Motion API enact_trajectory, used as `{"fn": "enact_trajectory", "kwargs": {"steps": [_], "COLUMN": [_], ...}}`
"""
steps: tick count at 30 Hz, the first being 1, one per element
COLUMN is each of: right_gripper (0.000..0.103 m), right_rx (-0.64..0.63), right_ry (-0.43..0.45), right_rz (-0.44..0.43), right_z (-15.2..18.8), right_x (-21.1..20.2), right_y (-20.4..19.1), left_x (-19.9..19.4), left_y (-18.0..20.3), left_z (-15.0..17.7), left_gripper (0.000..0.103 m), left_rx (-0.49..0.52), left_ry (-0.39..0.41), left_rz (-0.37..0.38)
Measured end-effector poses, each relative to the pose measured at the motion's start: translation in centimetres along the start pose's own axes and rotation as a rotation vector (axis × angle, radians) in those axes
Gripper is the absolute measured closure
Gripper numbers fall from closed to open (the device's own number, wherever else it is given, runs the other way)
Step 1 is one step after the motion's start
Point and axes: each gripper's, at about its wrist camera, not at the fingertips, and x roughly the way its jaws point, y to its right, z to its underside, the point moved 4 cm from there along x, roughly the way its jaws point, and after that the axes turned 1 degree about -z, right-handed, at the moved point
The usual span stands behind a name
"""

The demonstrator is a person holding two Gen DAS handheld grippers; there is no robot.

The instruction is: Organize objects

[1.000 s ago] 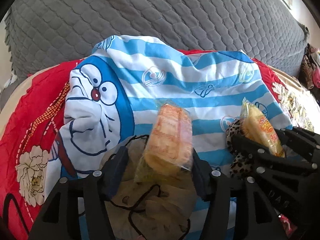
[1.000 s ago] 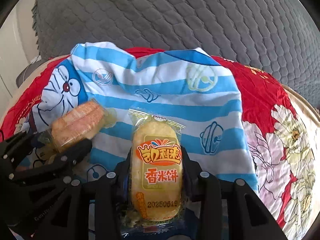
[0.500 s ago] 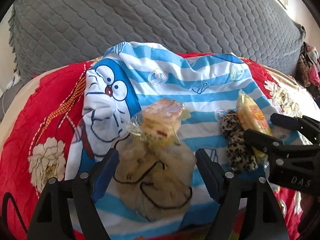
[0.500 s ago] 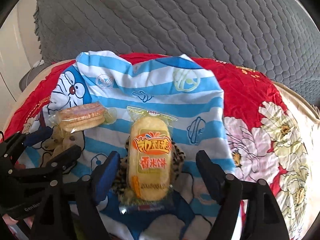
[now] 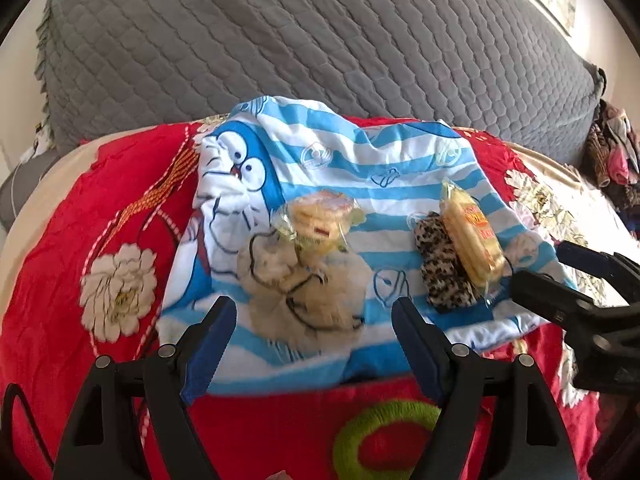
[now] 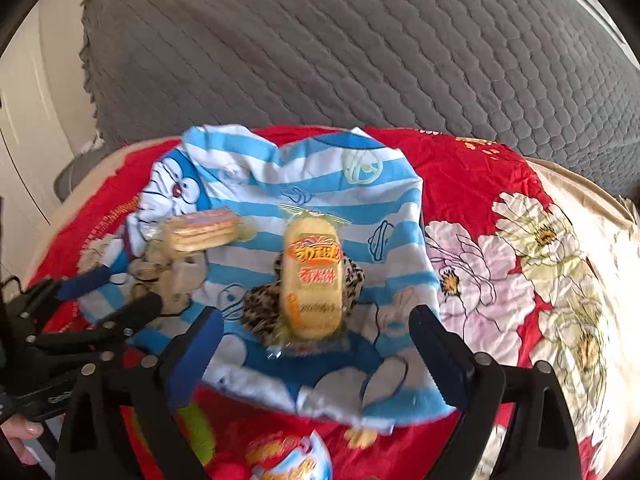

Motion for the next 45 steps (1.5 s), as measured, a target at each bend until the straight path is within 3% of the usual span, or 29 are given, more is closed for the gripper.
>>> {"fn": "enact_trajectory", "kwargs": {"steps": [5, 13, 28, 45], "right_gripper": [0.002, 0.002, 0.002, 0.002], "right_rx": [0.044, -0.01, -0.006, -0.025], "right_ry": [0.038, 0.041, 0.043, 0.059], "right_rz": [-0.007, -0.009, -0.011, 0.008], "right_z": [2.1, 4.4, 6.7, 8.8], "right_x": [-2.8, -5.6, -8.6, -12.1], "right_y": [-0.5, -2.0, -3.0, -3.1], "left_x": [-1.7, -3.9, -8.1, -11.4], "left_y": [0.4, 0.6, 0.0, 1.5], "left_z": [2.7, 5.2, 6.1, 8.6], "left_gripper": [0.022, 0.019, 0.019, 0.019], "left_rx": [-0.036, -0.029, -0.06, -0.011], "left_ry": [0.0, -0.011, 0.009, 0.002], "left_rz": [0.021, 0.033, 0.043, 0.025]}}
